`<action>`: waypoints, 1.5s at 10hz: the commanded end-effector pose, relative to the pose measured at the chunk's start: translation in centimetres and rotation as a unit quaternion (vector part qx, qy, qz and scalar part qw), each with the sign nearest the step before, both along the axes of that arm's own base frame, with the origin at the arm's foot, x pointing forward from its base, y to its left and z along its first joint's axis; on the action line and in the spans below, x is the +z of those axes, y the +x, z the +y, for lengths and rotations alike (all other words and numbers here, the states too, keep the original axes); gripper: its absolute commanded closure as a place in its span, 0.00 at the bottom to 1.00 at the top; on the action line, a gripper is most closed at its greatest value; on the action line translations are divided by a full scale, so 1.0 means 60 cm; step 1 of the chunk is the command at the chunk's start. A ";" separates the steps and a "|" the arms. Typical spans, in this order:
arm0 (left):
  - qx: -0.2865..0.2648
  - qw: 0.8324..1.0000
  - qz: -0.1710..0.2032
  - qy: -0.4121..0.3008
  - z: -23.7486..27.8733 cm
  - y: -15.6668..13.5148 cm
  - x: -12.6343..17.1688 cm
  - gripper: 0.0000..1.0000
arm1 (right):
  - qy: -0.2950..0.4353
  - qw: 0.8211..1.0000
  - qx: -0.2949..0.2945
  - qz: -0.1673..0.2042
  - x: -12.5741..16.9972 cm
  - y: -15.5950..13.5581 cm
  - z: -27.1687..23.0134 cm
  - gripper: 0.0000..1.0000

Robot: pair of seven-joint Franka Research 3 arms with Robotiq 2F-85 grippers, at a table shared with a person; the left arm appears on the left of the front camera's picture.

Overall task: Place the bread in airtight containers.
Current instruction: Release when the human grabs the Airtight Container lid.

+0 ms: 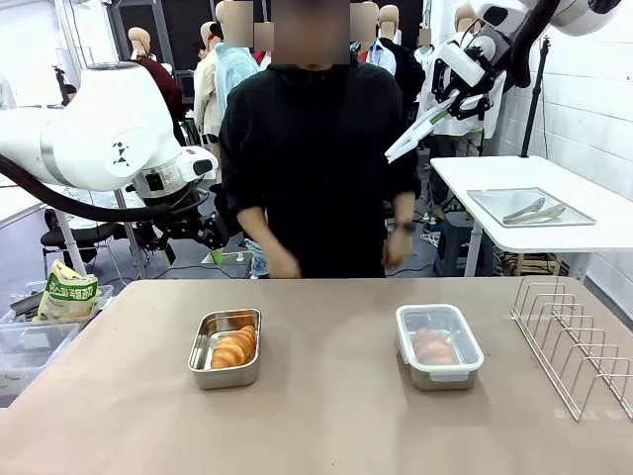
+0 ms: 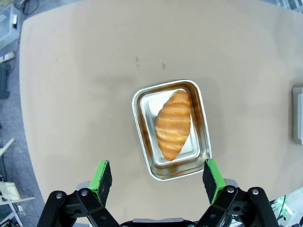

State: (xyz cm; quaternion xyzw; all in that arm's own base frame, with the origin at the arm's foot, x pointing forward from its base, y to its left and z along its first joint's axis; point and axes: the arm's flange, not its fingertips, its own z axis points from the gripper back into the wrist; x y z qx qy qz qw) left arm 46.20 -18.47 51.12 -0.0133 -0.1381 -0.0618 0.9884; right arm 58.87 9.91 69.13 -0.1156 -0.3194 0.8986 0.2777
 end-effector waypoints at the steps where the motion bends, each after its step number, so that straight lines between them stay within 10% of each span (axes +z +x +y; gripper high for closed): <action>1: 0.005 1.000 -0.001 0.007 0.001 -0.001 0.002 0.00 | -0.006 1.000 -0.007 0.001 0.004 0.003 0.004 1.00; 15: 0.005 1.000 -0.001 0.007 0.001 -0.001 0.002 0.00 | 0.000 1.000 0.000 -0.002 0.004 -0.001 0.001 1.00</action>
